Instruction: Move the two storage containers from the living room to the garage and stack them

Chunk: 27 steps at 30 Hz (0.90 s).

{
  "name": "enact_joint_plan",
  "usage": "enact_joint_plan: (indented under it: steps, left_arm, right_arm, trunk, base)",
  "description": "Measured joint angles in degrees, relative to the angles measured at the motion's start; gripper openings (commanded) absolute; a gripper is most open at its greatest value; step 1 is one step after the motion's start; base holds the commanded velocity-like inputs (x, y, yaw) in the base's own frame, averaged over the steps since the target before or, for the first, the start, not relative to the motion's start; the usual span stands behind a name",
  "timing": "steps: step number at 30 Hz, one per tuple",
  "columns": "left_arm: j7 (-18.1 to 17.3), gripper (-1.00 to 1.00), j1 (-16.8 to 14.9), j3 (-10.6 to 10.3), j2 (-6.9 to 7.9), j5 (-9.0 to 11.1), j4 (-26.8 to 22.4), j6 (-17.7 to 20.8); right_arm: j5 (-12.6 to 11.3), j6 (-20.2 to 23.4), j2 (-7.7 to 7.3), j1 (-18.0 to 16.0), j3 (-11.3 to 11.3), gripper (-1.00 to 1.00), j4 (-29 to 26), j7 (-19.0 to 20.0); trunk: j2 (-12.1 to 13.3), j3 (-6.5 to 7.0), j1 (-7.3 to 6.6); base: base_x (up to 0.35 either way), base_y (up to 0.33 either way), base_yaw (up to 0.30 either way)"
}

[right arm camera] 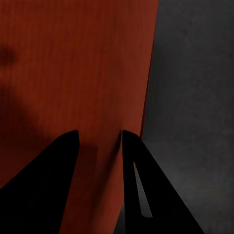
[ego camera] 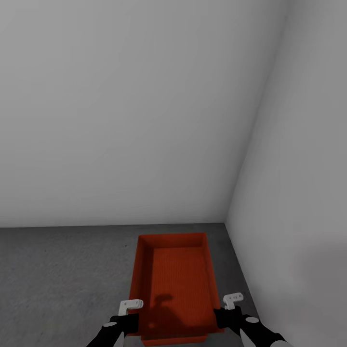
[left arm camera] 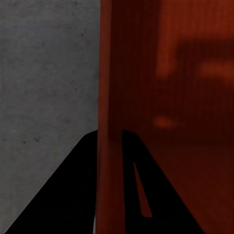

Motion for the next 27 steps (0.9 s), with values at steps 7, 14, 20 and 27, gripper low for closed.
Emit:
enact_joint_plan:
  steps: [7,14,20,27]
  left_arm:
    - [-0.01,-1.0,0.0,0.01,0.0,-0.02,0.0,0.0]
    - [-0.01,-1.0,0.0,0.01,0.0,-0.02,0.0,0.0]
    - [0.0,-1.0,0.0,0.02,-0.01,-0.02,0.0,0.0]
    - [0.0,-1.0,0.0,0.0,0.0,0.02,0.0,0.0]
  right_arm:
    - [0.0,0.0,0.0,0.0,0.0,-1.0,0.0,0.0]
    - [0.02,0.0,0.0,0.0,-0.02,-1.0,0.0,0.0]
    - [0.15,0.0,0.0,0.0,-0.12,-1.0,0.0,0.02]
    - [0.18,0.0,0.0,0.0,-0.15,-1.0,0.0,0.03]
  trunk:
    - [-1.19,-0.53,0.65]
    - [-4.0,-1.79,2.19]
    - [-6.41,-2.87,3.51]
    - [-6.43,-2.94,3.52]
  base:
    - [0.0,0.0,0.0]
    - [0.0,0.0,0.0]
    - [0.0,0.0,0.0]
    - [0.0,0.0,0.0]
